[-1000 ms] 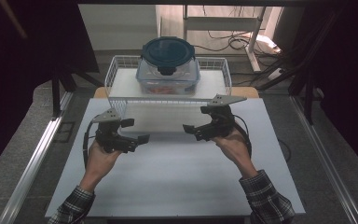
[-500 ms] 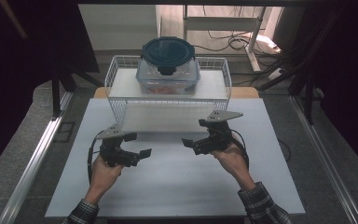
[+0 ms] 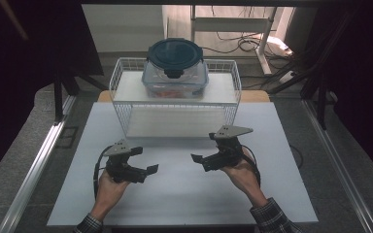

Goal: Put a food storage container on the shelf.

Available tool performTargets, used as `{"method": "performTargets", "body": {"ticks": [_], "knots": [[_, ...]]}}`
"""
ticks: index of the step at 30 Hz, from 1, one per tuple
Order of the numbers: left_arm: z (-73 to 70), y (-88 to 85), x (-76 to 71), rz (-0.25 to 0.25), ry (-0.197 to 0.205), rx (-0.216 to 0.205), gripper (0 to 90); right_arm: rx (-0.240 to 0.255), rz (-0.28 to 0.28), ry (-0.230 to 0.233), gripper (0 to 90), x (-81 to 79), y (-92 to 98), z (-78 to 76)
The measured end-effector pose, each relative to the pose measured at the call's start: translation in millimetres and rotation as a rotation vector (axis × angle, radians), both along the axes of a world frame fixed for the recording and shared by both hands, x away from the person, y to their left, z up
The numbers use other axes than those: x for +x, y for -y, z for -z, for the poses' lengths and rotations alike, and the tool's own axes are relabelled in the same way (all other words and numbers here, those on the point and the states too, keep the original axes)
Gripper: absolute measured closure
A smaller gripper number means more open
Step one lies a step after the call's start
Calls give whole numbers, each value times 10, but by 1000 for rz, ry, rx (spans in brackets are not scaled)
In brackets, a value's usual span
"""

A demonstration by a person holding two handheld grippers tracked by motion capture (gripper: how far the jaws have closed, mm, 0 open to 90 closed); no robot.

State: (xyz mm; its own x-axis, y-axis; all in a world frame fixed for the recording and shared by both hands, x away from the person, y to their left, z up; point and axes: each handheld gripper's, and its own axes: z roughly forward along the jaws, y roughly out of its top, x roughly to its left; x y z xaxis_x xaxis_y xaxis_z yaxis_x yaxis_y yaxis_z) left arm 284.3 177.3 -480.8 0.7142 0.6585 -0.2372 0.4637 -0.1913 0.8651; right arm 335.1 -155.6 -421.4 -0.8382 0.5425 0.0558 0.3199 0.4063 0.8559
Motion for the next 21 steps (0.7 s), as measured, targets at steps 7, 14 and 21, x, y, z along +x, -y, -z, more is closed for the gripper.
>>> {"method": "performTargets", "body": {"ticks": [7, 14, 21], "knots": [[59, -34, -101, -14, -2, 28, 38, -12, -1, -15, 0, -37, 5, 132], [118, -98, -203, -29, -6, 39, 36, -29, 2, -41, 0, -116, 30, 235], [175, -178, -295, -33, -22, 51, 20, -40, 20, -31, 0, -214, 114, 295]]}}
